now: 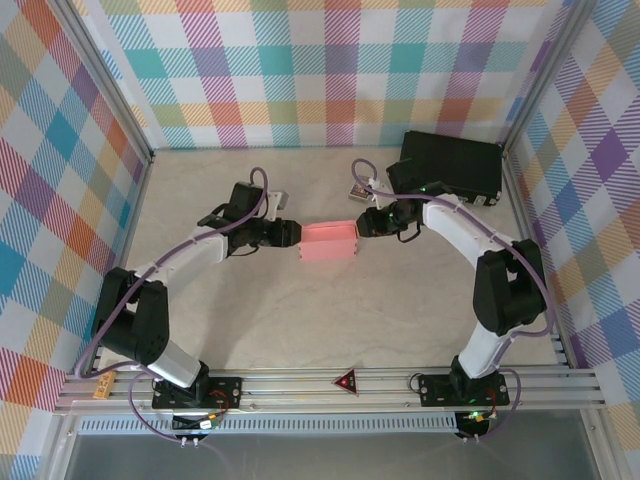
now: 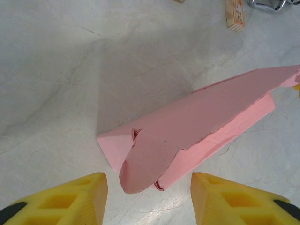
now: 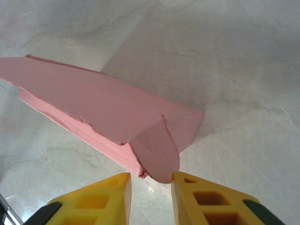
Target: Fold the paper box
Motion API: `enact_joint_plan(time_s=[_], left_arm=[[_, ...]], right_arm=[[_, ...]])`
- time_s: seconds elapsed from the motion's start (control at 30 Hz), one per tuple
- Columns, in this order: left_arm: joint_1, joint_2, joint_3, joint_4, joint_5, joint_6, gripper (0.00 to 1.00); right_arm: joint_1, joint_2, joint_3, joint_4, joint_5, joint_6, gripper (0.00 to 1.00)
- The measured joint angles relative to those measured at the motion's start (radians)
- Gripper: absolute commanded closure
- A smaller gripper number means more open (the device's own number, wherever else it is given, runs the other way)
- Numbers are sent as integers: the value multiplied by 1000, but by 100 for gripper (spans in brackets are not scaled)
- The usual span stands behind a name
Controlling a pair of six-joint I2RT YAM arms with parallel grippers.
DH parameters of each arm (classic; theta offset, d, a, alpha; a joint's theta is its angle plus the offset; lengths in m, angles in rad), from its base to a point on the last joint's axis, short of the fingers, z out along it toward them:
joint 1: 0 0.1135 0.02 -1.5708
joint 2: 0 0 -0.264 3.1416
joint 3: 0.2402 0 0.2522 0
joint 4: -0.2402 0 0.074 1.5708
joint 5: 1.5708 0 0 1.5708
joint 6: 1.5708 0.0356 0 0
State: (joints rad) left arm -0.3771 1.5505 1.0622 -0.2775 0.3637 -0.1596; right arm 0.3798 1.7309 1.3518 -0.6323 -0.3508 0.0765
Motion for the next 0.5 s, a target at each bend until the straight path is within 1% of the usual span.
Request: enact_joint_plan(time_s=[0.17,0.5], left_arm=[[0,16,0,0,26,0,56],[0,16,0,1,51,-3,63]], right_arm=[[0,9,0,3,-18,8,76],[0,10,0,3,-40,15,79]])
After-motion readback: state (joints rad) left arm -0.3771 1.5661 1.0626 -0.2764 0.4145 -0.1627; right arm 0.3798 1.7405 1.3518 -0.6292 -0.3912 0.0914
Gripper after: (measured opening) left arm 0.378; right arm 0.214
